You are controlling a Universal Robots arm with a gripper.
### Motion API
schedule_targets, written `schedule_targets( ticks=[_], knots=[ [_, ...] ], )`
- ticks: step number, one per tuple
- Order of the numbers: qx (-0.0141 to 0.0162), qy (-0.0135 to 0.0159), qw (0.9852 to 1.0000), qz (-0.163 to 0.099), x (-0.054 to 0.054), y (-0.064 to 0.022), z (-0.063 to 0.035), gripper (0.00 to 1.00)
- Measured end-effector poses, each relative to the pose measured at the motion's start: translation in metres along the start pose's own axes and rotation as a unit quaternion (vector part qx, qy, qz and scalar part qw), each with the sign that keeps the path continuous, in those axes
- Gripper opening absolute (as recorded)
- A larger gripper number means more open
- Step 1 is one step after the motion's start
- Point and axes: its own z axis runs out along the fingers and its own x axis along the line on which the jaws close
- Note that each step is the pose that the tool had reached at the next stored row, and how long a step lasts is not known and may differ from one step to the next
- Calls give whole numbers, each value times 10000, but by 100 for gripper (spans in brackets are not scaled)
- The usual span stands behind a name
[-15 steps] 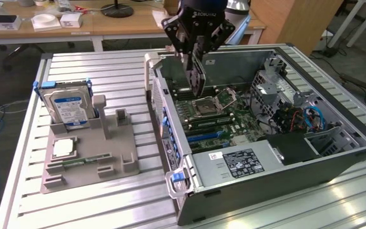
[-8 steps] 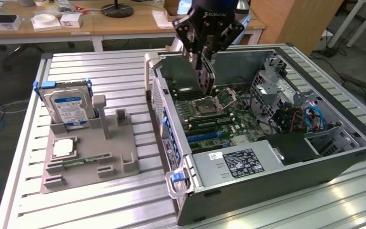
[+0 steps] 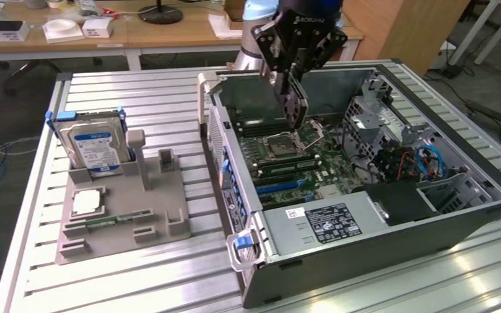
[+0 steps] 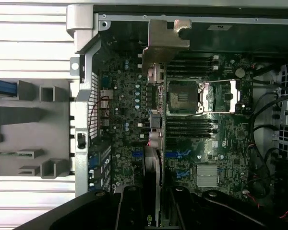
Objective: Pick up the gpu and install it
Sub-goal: 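Pick up the gpu and move the gpu toward the slot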
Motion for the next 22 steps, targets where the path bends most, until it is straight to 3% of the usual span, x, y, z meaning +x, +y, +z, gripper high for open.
schedule_targets(
  ticks=[17, 22],
  knots=[
    [-1, -1, 10000, 19, -428, -4, -3, 26],
    [-4, -2, 10000, 34, -434, -6, -3, 26]
  ],
)
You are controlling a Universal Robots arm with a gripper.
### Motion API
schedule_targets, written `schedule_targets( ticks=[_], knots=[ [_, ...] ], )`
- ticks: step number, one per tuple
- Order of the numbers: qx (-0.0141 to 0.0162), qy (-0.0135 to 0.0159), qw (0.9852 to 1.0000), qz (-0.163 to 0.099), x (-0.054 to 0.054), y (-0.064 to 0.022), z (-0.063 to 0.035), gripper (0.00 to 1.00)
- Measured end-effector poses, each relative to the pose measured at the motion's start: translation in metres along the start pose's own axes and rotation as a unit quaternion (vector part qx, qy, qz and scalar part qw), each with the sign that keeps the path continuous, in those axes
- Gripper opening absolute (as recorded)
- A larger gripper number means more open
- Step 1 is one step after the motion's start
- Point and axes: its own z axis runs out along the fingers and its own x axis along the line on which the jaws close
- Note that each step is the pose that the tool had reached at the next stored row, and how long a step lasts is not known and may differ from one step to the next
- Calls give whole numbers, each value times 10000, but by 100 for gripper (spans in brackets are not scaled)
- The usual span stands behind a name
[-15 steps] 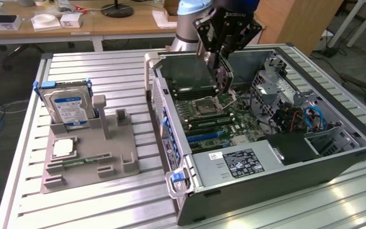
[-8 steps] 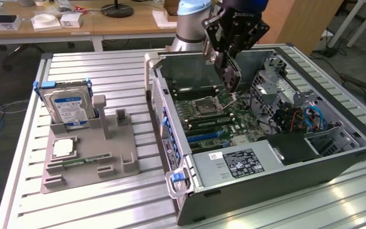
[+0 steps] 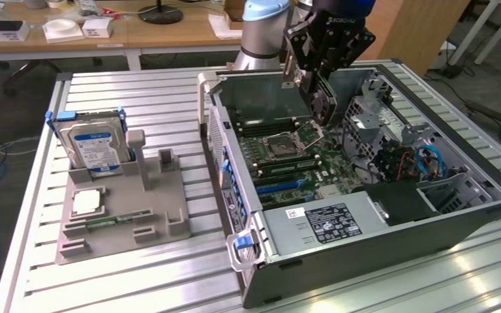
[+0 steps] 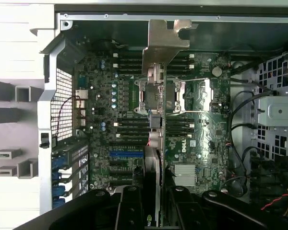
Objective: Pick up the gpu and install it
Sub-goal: 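Pick up the gpu and move the gpu toward the slot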
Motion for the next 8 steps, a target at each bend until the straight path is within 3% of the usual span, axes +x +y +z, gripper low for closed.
schedule_targets(
  ticks=[8],
  knots=[
    [0, 0, 10000, -1, 0, -1, 0, 26]
  ],
)
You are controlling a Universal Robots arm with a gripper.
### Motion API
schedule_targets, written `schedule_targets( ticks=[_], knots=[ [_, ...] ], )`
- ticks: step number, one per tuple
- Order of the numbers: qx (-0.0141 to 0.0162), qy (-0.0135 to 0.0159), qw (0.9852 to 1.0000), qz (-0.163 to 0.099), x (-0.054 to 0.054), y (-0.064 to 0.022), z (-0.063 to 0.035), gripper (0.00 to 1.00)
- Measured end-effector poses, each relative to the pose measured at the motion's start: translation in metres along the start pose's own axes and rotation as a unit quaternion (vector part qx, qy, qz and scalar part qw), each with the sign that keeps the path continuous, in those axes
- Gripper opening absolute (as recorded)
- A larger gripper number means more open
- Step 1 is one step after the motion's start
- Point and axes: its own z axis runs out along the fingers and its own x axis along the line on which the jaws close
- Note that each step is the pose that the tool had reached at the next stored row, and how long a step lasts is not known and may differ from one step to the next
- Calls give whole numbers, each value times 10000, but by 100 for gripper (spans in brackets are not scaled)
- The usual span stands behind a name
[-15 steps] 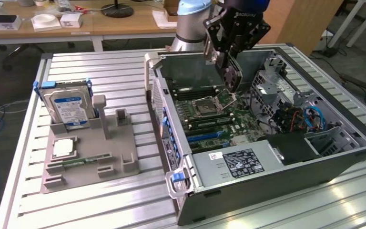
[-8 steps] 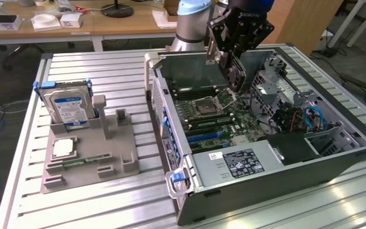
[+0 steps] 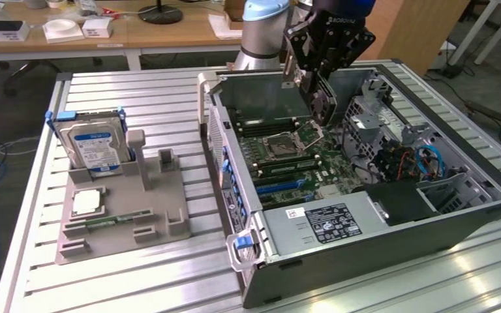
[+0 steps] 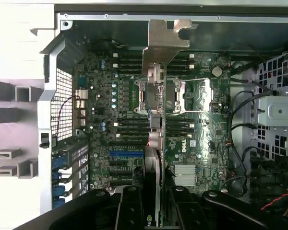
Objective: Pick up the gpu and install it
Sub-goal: 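Insert the gpu into the slot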
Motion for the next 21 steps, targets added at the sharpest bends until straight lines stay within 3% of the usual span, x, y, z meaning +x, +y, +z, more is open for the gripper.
schedule_targets(
  ticks=[5, 11, 16, 21],
  knots=[
    [1, 2, 10000, -45, 0, 0, 0, 26],
    [5, 24, 9985, -548, 0, 0, 9, 26],
    [9, 43, 9950, -995, 0, -1, 19, 26],
    [13, 61, 9900, -1407, 0, -1, 30, 26]
  ],
)
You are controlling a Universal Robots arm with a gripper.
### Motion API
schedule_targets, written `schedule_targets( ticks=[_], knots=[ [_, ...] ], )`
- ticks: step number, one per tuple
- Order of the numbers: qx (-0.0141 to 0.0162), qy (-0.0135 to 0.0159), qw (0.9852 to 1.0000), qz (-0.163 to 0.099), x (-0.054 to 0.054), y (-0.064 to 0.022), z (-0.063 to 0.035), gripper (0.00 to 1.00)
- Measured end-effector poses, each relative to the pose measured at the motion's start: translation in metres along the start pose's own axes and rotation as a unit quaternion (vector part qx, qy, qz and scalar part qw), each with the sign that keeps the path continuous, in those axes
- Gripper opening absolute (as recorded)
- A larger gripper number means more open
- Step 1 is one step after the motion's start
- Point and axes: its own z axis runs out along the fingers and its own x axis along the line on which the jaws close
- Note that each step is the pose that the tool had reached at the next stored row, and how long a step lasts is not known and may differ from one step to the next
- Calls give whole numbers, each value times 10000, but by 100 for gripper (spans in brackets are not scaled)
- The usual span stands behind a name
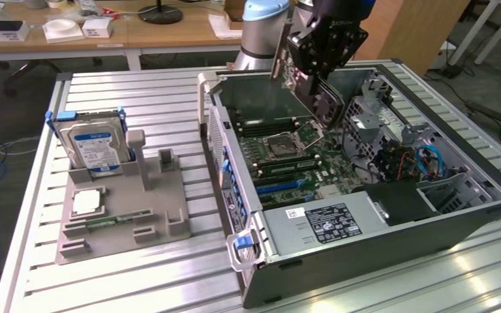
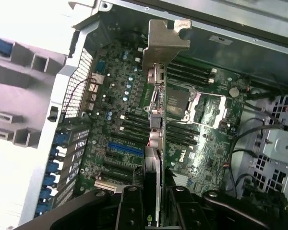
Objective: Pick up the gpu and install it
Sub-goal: 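Insert the gpu into the slot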
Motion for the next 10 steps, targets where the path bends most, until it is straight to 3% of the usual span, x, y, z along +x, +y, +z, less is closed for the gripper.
schedule_targets(
  ticks=[4, 10],
  knots=[
    [2, 13, 9995, -301, 0, 0, 2, 26],
    [6, 32, 9972, -740, 2, -1, 11, 26]
  ],
)
